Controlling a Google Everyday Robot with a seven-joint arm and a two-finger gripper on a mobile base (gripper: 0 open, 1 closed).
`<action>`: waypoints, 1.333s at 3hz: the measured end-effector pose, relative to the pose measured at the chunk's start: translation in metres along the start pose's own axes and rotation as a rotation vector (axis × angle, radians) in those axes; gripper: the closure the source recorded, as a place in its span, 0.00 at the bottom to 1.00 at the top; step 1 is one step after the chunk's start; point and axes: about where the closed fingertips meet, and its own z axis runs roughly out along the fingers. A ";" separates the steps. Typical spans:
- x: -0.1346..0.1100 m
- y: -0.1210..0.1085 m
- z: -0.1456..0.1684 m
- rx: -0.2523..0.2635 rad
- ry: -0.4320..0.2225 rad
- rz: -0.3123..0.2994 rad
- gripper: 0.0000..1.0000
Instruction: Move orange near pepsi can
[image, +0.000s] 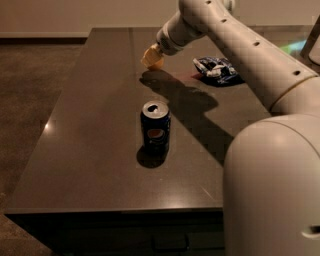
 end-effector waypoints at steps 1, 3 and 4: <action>0.018 0.012 -0.042 -0.044 -0.017 -0.055 1.00; 0.070 0.060 -0.130 -0.159 -0.037 -0.194 1.00; 0.092 0.088 -0.161 -0.228 -0.047 -0.272 1.00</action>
Offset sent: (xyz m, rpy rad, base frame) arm -0.1559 -0.0938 0.0452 -0.0213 -0.0320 0.2479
